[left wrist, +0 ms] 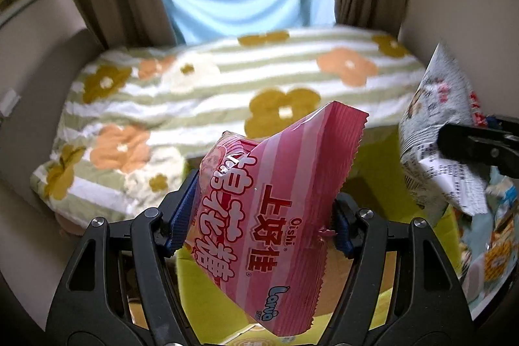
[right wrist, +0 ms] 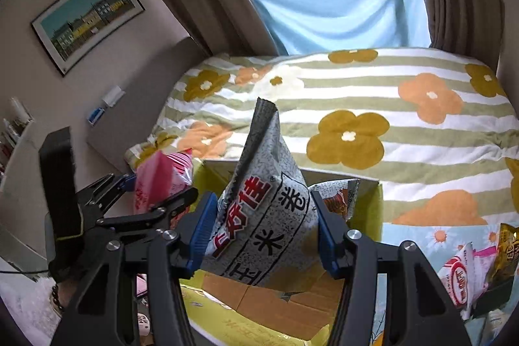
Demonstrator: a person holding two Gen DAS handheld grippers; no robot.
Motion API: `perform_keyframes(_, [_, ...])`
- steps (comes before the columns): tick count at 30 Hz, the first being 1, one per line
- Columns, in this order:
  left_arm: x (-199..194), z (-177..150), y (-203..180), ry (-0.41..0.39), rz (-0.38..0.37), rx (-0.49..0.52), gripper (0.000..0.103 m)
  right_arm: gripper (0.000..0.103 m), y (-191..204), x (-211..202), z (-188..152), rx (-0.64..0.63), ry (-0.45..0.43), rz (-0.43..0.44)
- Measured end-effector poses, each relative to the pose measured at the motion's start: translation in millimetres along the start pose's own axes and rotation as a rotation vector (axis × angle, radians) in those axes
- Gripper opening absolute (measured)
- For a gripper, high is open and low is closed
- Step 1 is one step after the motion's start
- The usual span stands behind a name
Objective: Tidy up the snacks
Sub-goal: 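Carry both bags over the yellow box and open both tools to drop them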
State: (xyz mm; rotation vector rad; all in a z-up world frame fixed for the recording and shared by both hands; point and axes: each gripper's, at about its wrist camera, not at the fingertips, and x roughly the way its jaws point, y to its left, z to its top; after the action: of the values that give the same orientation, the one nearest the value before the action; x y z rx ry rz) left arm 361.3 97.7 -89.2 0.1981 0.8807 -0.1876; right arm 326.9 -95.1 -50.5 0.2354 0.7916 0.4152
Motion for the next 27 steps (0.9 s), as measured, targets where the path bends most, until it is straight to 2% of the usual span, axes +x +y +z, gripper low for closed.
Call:
perform_keyframes(2, [18.5,-4.1,0.5,0.054,-0.012,0.002,0.067,0.052,-0.8,10.5,-3.5,0.009,0.024,-0.006])
perform_keyframes(7, [52.7,-9.0,2.7,0.131,-0.032,0.002,0.070,0.052,-4.7,34.4,-18.2,0.004,0.099,-0.016])
perform_keyframes(9, [58.3,-8.1,0.8,0.144,-0.025,0.013,0.092,0.052,-7.9,39.4,-22.9,0.001,0.120,-0.017])
perform_keyframes(11, [57.4,-6.9,1.7,0.122,-0.005,0.019,0.103,0.052,-11.2,42.3,-25.6,-0.006,0.135,-0.023])
perform_keyframes(15, [53.6,-6.3,8.3,0.116,0.014,0.017,0.103,0.052,-13.1,45.4,-30.8,-0.019,0.152,-0.032])
perform_keyframes(22, [27.2,-20.5,26.2,0.095,0.014,-0.066,0.103,0.053,-16.5,59.0,-35.5,-0.022,0.190,-0.047])
perform_keyframes(27, [23.3,-27.4,31.8,0.098,0.017,-0.093,0.103,0.054,-16.8,80.3,-30.6,-0.037,0.228,-0.073])
